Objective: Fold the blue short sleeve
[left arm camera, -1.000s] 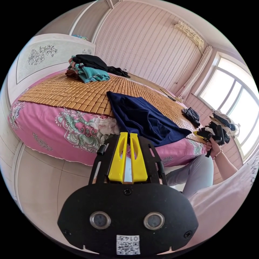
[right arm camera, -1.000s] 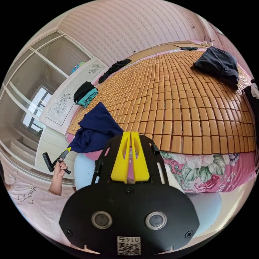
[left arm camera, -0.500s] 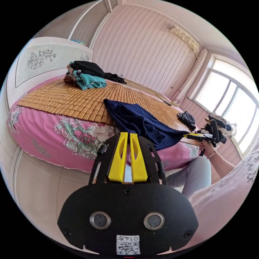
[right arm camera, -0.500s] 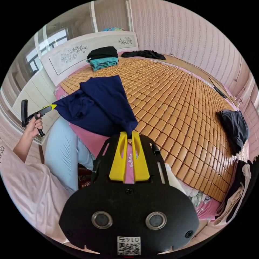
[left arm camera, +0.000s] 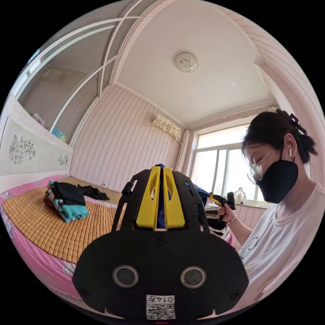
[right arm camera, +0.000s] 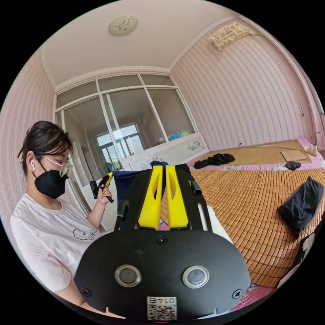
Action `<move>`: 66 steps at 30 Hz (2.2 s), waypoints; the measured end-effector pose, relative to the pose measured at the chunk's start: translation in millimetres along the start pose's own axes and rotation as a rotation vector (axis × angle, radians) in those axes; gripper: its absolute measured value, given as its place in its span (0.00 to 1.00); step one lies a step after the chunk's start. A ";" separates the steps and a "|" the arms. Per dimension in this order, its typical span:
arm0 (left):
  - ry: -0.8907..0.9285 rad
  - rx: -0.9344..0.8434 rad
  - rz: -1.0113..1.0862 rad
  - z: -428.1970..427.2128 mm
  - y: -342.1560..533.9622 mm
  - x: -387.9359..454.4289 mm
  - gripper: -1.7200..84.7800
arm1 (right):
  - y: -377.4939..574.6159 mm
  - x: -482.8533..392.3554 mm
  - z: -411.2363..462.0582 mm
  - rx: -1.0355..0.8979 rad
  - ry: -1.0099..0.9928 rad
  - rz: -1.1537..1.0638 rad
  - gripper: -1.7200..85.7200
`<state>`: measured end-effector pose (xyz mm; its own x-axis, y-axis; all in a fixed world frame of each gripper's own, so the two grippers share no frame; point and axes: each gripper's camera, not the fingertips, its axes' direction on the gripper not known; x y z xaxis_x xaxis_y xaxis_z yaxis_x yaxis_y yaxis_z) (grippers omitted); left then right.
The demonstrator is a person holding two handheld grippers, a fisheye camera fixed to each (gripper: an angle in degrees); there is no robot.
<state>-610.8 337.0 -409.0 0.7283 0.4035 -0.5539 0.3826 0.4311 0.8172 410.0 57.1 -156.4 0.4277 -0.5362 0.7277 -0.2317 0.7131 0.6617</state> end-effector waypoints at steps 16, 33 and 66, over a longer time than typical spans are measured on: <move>-0.021 0.150 0.317 -8.5 -137.8 110.3 0.01 | -135.2 -133.8 -99.7 0.152 0.043 -0.375 0.02; -0.368 -0.424 0.157 306.5 -88.7 -50.3 0.01 | -184.7 115.2 84.5 -0.299 0.436 0.014 0.02; -0.239 -1.156 -0.213 301.1 345.3 -193.5 0.01 | 259.0 207.5 112.7 -0.614 0.394 0.545 0.02</move>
<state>-448.4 164.8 28.3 0.8465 0.1286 -0.5166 -0.1394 0.9901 0.0180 340.3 79.6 186.3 0.6894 0.0586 0.7221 -0.0315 0.9982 -0.0510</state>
